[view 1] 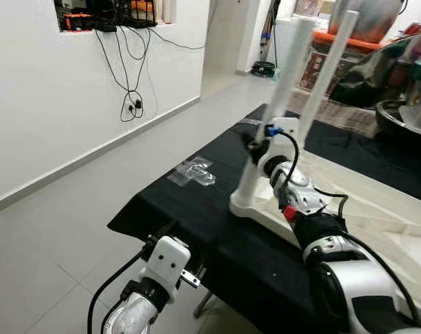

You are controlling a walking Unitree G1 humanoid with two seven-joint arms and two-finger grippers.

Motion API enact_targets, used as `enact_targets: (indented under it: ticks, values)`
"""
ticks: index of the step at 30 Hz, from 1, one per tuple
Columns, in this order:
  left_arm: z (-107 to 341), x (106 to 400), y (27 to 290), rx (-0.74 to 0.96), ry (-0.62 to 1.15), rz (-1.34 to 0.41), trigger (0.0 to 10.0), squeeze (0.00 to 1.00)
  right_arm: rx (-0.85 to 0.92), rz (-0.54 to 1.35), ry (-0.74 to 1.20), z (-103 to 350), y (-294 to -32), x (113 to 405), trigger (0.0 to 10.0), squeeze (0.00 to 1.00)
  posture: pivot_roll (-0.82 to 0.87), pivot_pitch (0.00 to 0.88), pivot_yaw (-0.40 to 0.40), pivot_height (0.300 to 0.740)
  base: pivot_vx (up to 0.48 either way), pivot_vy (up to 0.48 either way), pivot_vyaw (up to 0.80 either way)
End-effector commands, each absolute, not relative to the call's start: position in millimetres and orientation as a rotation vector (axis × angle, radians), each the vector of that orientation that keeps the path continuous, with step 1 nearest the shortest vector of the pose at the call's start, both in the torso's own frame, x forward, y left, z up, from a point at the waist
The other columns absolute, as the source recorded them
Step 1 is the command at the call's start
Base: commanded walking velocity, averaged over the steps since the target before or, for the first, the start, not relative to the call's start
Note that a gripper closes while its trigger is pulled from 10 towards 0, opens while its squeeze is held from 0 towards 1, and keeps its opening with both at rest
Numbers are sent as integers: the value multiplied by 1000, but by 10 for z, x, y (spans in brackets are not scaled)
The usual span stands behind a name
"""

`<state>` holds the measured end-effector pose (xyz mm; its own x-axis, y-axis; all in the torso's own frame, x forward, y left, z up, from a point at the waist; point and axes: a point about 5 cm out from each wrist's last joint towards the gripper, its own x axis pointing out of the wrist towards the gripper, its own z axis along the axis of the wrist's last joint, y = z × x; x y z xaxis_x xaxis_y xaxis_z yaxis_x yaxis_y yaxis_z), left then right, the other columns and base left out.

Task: Building children table

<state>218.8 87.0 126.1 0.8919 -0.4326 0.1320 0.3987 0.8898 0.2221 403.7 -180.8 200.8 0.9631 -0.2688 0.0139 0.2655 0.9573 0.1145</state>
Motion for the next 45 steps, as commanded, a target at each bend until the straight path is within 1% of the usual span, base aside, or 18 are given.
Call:
enact_targets:
  ticks: [1, 4, 6, 11, 12, 13, 14, 16, 19, 20, 22, 23, 25, 27, 37, 38, 41, 45]
  values:
    - [1223, 2188, 862, 198, -162, -439, 10000, 0, 72, -508, 88, 1720, -2124, 3899, 0, 0, 73, 8, -134, 740, 0, 0, 0]
    - [1223, 2188, 862, 200, -163, -438, 10000, 0, 45, -524, 89, 1712, -2041, 3899, 0, 0, 69, 8, -131, 740, 0, 0, 0]
    - [1223, 2190, 862, 200, -162, -439, 10000, 0, 60, -457, 73, 1739, -1913, 3935, 10000, 0, 69, 10, -132, 740, 0, 0, 0]
    - [1222, 2192, 859, 199, -161, -440, 10000, 0, 154, -323, -11, 1846, -1686, 4010, 10000, 0, 68, 12, -132, 740, 0, 0, 0]
    - [1222, 2194, 860, 200, -161, -439, 10000, 0, 212, -216, -67, 1917, -1576, 4033, 10000, 322, 68, 12, -131, 740, 0, 0, 0]
    - [1222, 2194, 860, 200, -161, -439, 10000, 0, 212, -216, -67, 1917, -1576, 4033, 10000, 322, 68, 12, -131, 740, 0, 0, 0]
    - [1222, 2196, 859, 200, -162, -438, 10000, 0, 312, -26, -99, 1971, -1428, 4052, 10000, 1000, 65, 11, -134, 740, 0, 0, 0]
    - [1218, 2200, 855, 200, -160, -440, 10000, 0, 517, 285, -114, 2025, -1241, 4034, 10000, 1000, 68, 9, -136, 740, 0, 0, 0]
    - [1216, 2201, 853, 200, -158, -442, 10000, 0, 580, 365, -114, 2038, -1202, 4018, 10000, 1000, 68, 9, -136, 740, 0, 0, 0]
    - [1219, 2203, 855, 199, -160, -439, 10000, 0, 499, 526, -98, 2024, -1227, 3973, 10000, 0, 72, 9, -140, 740, 0, 0, 0]
    - [1221, 2203, 856, 198, -162, -438, 10000, 0, 444, 646, -76, 2002, -1248, 3930, 10000, 0, 72, 9, -140, 740, 0, 0, 0]
    - [1222, 2204, 855, 196, -162, -437, 10000, 0, 392, 792, -50, 1975, -1265, 3859, 10000, 0, 66, 8, -137, 740, 0, 0, 0]
    - [1222, 2204, 855, 196, -162, -437, 10000, 0, 392, 792, -50, 1975, -1265, 3859, 10000, 0, 66, 8, -137, 740, 0, 0, 0]
    - [1219, 2201, 856, 195, -159, -438, 10000, 0, 263, 1038, 3, 1910, -1250, 3722, 10000, 0, 71, 7, -139, 740, 0, 0, 0]
    - [1216, 2189, 858, 195, -157, -438, 10000, 0, 151, 1142, 12, 1902, -1161, 3693, 10000, 0, 77, 2, -135, 740, 0, 0, 0]
    - [1215, 2185, 859, 195, -156, -440, 10000, 0, 124, 1168, 1, 1910, -1095, 3692, 0, 0, 80, 4, -136, 740, 0, 0, 0]
    - [1216, 2185, 858, 196, -155, -441, 10000, 0, 100, 1184, -20, 1925, -1035, 3690, 0, 0, 82, 8, -138, 740, 0, 0, 0]
    - [1219, 2186, 859, 198, -156, -440, 10000, 0, 124, 1034, -69, 1979, -1012, 3800, 0, 0, 79, 9, -138, 740, 0, 0, 0]
